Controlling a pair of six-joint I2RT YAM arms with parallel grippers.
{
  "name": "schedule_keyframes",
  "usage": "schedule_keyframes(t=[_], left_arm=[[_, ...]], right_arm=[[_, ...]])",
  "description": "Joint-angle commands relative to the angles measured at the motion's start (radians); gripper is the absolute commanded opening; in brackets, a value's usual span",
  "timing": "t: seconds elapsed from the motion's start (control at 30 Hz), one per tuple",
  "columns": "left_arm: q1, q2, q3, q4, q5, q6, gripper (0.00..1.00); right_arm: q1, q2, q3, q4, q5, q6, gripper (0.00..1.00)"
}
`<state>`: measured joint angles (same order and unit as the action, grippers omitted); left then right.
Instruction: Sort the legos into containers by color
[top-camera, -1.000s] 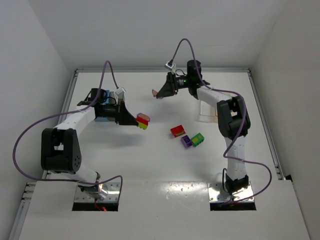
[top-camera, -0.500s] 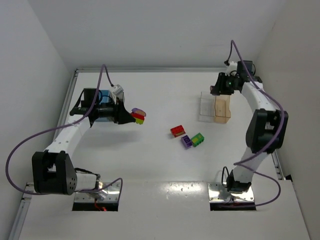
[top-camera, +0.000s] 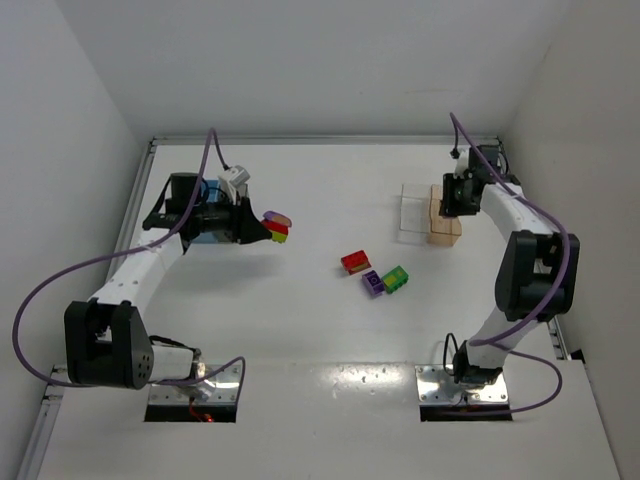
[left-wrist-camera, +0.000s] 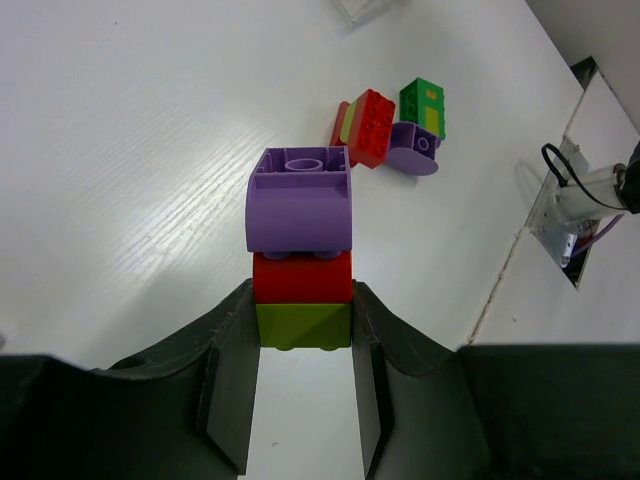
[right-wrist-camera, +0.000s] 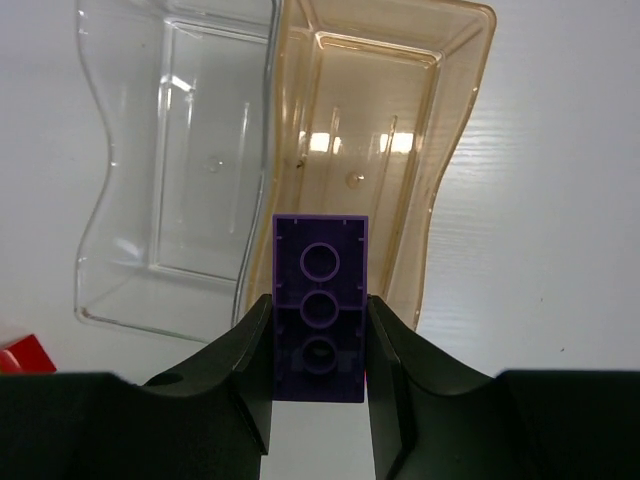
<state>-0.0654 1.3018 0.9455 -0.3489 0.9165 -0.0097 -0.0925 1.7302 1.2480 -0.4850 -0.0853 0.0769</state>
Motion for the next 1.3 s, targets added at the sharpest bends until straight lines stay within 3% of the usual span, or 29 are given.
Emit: schedule_keyframes(t=[0.0, 0.17, 0.27, 0.3, 0.43, 0.53, 0.6, 0.77, 0.87, 1.07, 1.27], left_arm=[[-0.014, 0.004, 0.042, 0.041, -0.010, -0.007, 0.17], [-0.014, 0.004, 0.042, 0.041, -0.010, -0.007, 0.17], [-0.014, 0.004, 0.042, 0.041, -0.010, -0.007, 0.17], [-0.014, 0.004, 0.042, 0.041, -0.010, -0.007, 0.17], [-0.014, 0.004, 0.032, 0.041, -0.010, -0.007, 0.17], [-0.014, 0.004, 0.023, 0.041, 0.002, 0.002, 0.17], [-0.014, 0.004, 0.013, 0.041, 0.042, 0.013, 0.17], [-0.037, 0.013, 0.013, 0.001, 0.180, 0.062, 0.17], [-0.063, 0.022, 0.038, -0.034, 0.214, 0.094, 0.17], [-0.119, 0.040, 0.048, -0.053, 0.257, 0.094, 0.17], [-0.128, 0.082, 0.081, -0.076, 0.331, 0.103, 0.18]], right_arm=[[-0.004, -0.008, -0.019, 0.077, 0.078, -0.002, 0.09], [-0.004, 0.011, -0.019, 0.077, 0.087, -0.002, 0.22], [-0.004, 0.034, -0.010, 0.077, 0.076, 0.009, 0.37], [-0.004, 0.034, -0.010, 0.077, 0.055, 0.009, 0.48], [-0.004, 0.034, 0.013, 0.068, -0.001, 0.009, 0.67], [-0.004, 0.013, 0.047, 0.048, -0.120, 0.021, 0.69], [-0.004, -0.011, 0.076, 0.048, -0.290, 0.031, 0.70], [0.030, 0.077, 0.275, -0.117, -0.999, -0.061, 0.73], [0.101, 0.196, 0.411, -0.282, -1.166, -0.155, 0.79], [0.292, 0.244, 0.479, -0.323, -1.166, -0.253, 0.79], [0.441, 0.301, 0.588, -0.501, -1.134, -0.434, 0.66]])
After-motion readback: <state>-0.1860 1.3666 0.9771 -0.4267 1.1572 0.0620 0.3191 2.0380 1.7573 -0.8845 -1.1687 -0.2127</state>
